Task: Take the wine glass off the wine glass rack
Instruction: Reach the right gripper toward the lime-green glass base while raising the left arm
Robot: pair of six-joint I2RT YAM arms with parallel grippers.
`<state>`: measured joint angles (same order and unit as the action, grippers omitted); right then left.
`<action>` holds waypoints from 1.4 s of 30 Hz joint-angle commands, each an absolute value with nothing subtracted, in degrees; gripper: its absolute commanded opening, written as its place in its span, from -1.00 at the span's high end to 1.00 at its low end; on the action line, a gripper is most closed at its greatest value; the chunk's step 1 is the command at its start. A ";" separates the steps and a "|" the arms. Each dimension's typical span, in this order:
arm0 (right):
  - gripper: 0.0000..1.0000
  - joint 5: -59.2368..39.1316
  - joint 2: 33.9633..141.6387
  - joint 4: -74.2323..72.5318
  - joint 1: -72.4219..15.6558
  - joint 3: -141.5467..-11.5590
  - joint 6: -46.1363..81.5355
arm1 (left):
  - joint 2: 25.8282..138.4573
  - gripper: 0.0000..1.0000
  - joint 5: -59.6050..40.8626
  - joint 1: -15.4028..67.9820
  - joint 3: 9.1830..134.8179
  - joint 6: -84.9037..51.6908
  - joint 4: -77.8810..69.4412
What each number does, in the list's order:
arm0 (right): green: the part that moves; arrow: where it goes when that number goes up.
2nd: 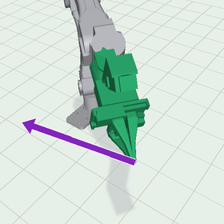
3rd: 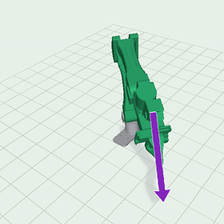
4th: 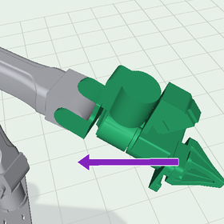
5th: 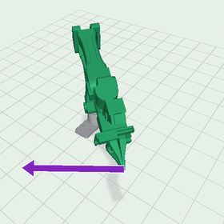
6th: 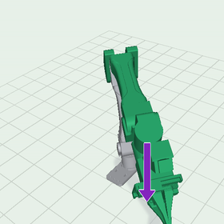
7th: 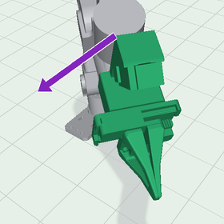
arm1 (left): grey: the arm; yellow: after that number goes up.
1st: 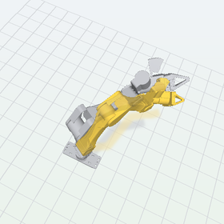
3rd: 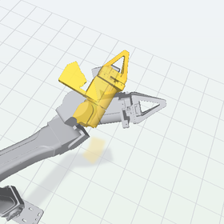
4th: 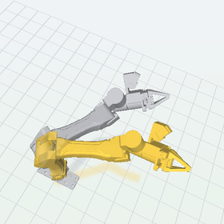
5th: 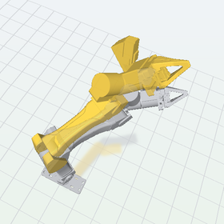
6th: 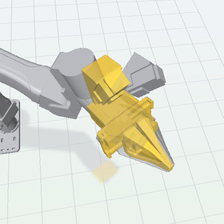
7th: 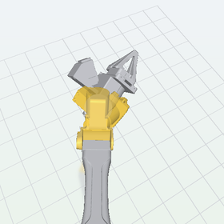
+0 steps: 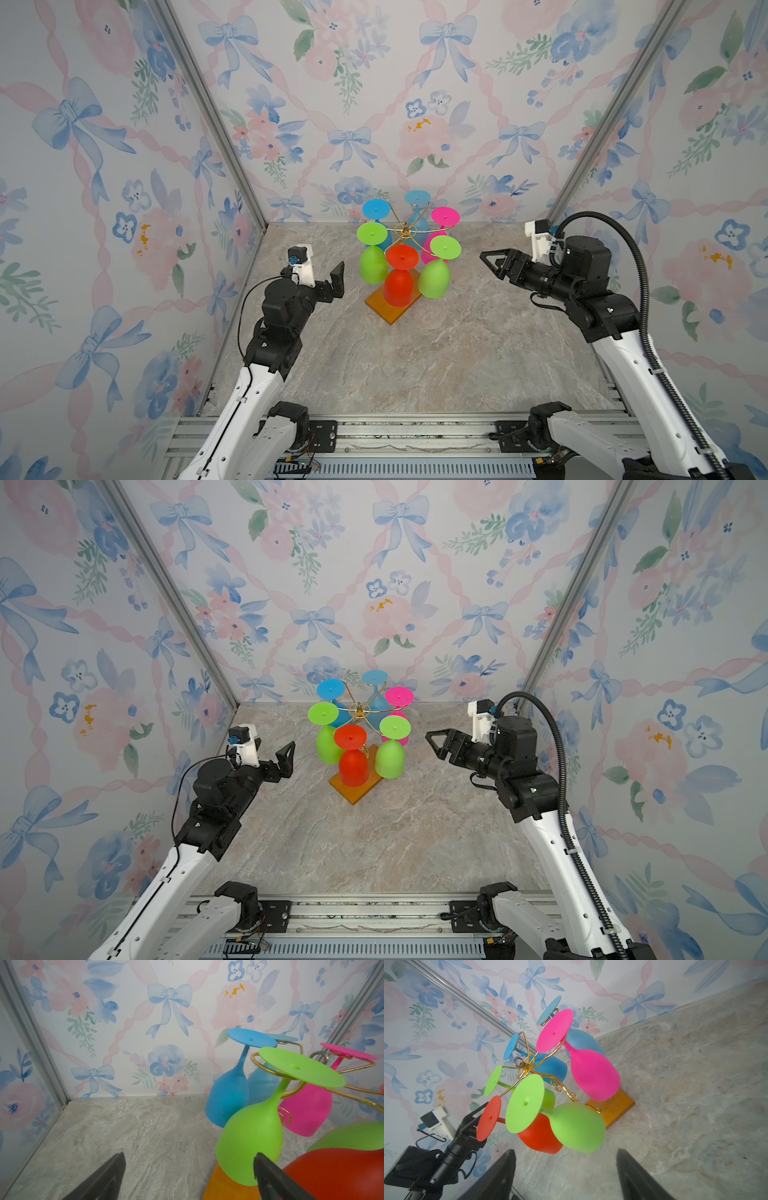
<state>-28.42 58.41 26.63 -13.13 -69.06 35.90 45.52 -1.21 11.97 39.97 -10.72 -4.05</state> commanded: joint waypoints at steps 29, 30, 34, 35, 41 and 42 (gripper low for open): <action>0.25 -33.44 68.88 2.23 -18.81 -64.25 57.46 | 43.18 -0.96 -4.31 10.96 37.01 -11.78 -4.57; 0.25 -33.57 69.07 1.66 -18.81 -64.17 57.69 | 43.17 -0.96 -4.31 10.98 36.99 -11.90 -4.57; 0.28 -34.14 69.76 0.74 -18.89 -63.81 58.32 | 43.07 -0.96 -4.31 10.99 36.89 -12.04 -4.68; 0.31 -34.36 69.90 0.08 -18.85 -63.51 58.75 | 43.00 -0.96 -4.24 11.01 36.83 -12.04 -4.72; 0.48 -35.35 70.40 -2.70 -19.09 -62.65 61.07 | 43.00 -0.96 -4.06 10.99 36.82 -12.17 -4.88; 0.51 -35.33 70.43 -2.79 -19.18 -62.58 61.18 | 42.93 -0.96 -4.18 10.98 36.75 -12.08 -4.88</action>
